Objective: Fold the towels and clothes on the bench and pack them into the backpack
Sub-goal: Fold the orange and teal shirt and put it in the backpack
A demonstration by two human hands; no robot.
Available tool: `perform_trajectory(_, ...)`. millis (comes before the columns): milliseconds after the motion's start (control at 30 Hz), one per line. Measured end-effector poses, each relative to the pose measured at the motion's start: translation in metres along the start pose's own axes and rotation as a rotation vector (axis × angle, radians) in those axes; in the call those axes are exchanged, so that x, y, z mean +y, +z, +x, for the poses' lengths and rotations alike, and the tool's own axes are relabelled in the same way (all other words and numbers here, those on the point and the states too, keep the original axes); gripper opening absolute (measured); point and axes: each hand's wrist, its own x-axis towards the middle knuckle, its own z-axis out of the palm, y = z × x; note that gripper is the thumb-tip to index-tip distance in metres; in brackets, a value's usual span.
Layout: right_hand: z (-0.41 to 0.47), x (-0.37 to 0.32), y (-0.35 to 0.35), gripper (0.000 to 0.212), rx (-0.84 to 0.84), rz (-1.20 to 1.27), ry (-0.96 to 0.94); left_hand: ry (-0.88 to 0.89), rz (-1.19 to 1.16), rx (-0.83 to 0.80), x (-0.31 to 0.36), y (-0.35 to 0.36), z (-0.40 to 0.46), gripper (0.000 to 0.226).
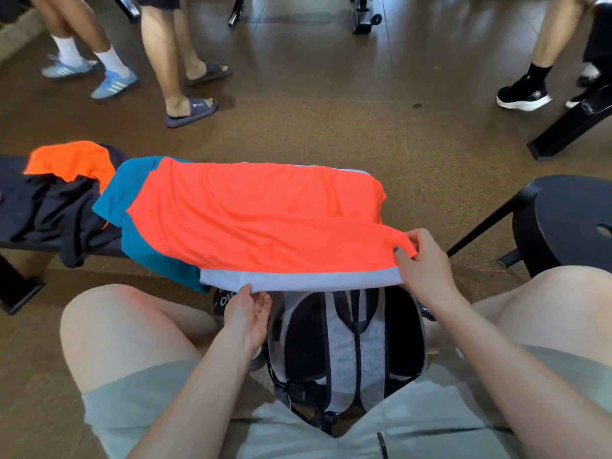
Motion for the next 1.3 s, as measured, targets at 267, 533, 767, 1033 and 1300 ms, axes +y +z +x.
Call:
perform_trajectory(267,-0.009,0.033,0.014,0.003,-0.061,-0.06,0.104,-0.131,0.065,-0.13,-0.009,0.008,0.003,0.049)
perform_trajectory(533,-0.005,0.027,0.012,0.008,0.002,-0.108,0.024,-0.198,-0.082,-0.139,-0.014,0.011,0.002,0.011)
perform_trajectory(767,0.003,0.043,0.02,0.01,-0.116,-0.228,0.261,-0.09,-0.022,-0.059,-0.013,-0.002,0.012,0.007)
perform_trajectory(1033,0.002,0.044,0.022,0.017,-0.211,-0.112,0.431,-0.06,-0.079,-0.133,-0.001,-0.011,0.011,0.017)
perform_trajectory(1300,-0.019,0.027,0.01,0.034,-0.341,-0.083,0.458,-0.035,-0.034,-0.071,0.005,-0.014,0.019,0.02)
